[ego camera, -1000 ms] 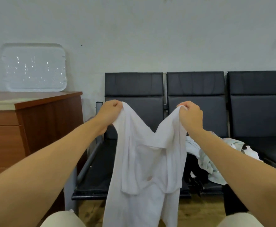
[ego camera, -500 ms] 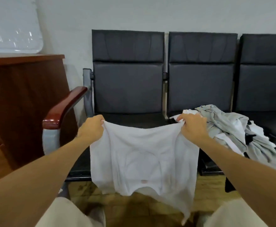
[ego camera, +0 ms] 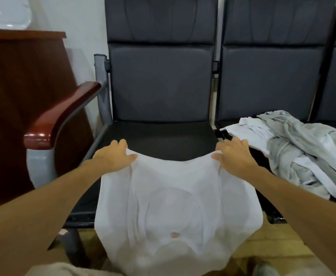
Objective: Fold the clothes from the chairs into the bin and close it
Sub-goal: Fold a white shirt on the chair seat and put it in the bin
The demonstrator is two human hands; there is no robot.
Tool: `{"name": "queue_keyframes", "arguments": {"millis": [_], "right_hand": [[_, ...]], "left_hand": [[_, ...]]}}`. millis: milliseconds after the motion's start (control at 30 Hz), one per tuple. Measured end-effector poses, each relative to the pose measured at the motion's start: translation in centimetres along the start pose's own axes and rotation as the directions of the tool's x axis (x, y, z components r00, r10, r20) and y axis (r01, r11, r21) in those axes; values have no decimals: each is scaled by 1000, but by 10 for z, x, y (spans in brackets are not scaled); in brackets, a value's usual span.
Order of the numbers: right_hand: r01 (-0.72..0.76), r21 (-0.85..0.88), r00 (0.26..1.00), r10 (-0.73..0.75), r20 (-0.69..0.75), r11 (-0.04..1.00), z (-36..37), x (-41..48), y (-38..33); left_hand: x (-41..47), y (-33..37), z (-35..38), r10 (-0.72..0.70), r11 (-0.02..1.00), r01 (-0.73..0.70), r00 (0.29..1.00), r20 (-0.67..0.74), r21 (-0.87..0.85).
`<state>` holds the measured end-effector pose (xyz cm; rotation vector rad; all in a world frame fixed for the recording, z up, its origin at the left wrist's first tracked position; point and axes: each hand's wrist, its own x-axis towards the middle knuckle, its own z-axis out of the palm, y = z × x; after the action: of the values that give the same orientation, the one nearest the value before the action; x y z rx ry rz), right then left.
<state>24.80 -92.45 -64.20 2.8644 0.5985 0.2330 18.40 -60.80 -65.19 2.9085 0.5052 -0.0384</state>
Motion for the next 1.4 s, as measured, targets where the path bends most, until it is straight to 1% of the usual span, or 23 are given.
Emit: {"name": "queue_keyframes", "arguments": {"millis": [33, 100, 200, 233, 300, 367, 467, 533, 600, 667, 700, 767, 800, 867, 967, 1033, 1133, 1200, 1267, 1333, 1400], "right_hand": [[24, -39, 1000, -24, 6, 999, 2, 6, -2], [14, -53, 1000, -14, 18, 999, 6, 20, -4], [-14, -20, 999, 13, -34, 1000, 22, 48, -5], [-13, -6, 999, 13, -52, 1000, 29, 58, -5], [-32, 77, 997, 38, -69, 997, 41, 80, -7], [-58, 145, 995, 69, -66, 988, 53, 103, -8], [-53, 114, 994, 63, -87, 992, 69, 138, -6], [-66, 103, 986, 81, -147, 992, 77, 160, -4], [-119, 133, 973, 142, -183, 984, 83, 183, -1], [-171, 201, 965, 205, -163, 965, 88, 201, 1], [-187, 223, 967, 220, -132, 957, 90, 206, 2], [-193, 210, 975, 212, -68, 958, 95, 205, 2], [-179, 191, 979, 194, -60, 965, 97, 201, 1], [-138, 168, 985, 153, -78, 976, 99, 187, 0], [-80, 153, 993, 93, -76, 985, 90, 160, -1], [-29, 184, 998, 38, -47, 982, 79, 139, -4], [74, 249, 996, -84, 32, 966, 61, 101, -8], [153, 279, 980, -182, 79, 948, 53, 74, -13], [226, 330, 959, -269, 90, 916, 47, 45, -18], [290, 396, 929, -355, 101, 871, 41, 18, -22], [343, 447, 894, -434, 116, 826, 34, -8, -23]], "left_hand": [[7, -2, 2, -2, 1000, 2, 1000, 17, -10], [22, -7, 5, 4, 999, -2, 999, 43, -54], [43, -11, 11, 37, 999, -36, 999, 21, -40], [51, -12, 13, 44, 999, -44, 999, 0, -31], [69, -15, 19, 40, 999, -40, 998, -52, -12], [91, -17, 25, -16, 998, 10, 995, -100, -61], [127, -21, 31, -129, 979, 101, 980, -151, -177], [151, -20, 34, -141, 978, 102, 966, -216, -182], [171, -16, 36, -125, 984, 75, 937, -327, -160], [185, -11, 37, -88, 994, 49, 897, -433, -100], [189, -9, 39, -76, 996, 43, 888, -454, -81], [187, -7, 47, -54, 997, 24, 888, -456, -72], [182, -7, 51, -34, 998, 7, 891, -452, -62], [167, -6, 58, 12, 999, -32, 912, -410, -43], [137, -4, 63, 75, 991, -103, 959, -274, -90], [115, -1, 63, 127, 980, -153, 973, -192, -129], [76, 9, 58, 226, 965, -232, 972, -62, -121], [48, 16, 54, 305, 948, -303, 952, 9, -100], [19, 23, 49, 397, 918, -394, 915, 73, -51], [-9, 25, 41, 478, 872, -489, 860, 178, 19], [-33, 24, 31, 537, 828, -560, 798, 275, 9]]}}
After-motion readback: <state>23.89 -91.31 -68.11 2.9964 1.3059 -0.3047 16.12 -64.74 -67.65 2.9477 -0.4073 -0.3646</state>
